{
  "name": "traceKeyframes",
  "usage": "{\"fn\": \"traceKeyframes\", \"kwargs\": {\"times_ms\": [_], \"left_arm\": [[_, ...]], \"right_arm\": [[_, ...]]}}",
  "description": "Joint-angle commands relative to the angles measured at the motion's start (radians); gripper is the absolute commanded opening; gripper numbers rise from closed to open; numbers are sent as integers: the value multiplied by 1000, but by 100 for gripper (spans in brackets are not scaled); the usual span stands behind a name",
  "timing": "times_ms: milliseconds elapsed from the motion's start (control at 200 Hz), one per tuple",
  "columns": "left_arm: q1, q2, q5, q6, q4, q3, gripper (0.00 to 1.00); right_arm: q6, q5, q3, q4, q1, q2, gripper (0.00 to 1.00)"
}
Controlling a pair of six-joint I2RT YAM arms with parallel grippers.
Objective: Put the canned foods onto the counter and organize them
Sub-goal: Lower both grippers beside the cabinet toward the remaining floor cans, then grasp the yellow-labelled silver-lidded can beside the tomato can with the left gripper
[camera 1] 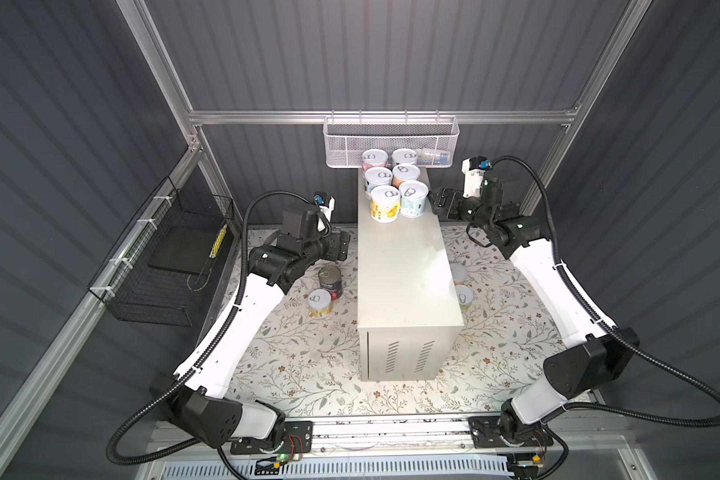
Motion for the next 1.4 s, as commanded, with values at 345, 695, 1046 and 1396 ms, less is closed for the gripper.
{"fn": "traceKeyframes", "kwargs": {"times_ms": [345,695,1046,1396], "left_arm": [[34,-36,-151,-22,47,-66,85],[126,-139,13,-147,51,-454,99],[104,-324,-69,-375,97,-834,99],[102,-262,-84,-427,291,-974,100]], "right_arm": [[-40,202,-145,-13,-4,-190,99],[115,-86,-399,-98,-233,-396,99],[196,61,-813,-145,-231,-528,99],[217,19,-940,-116,-230,-588,99]]}}
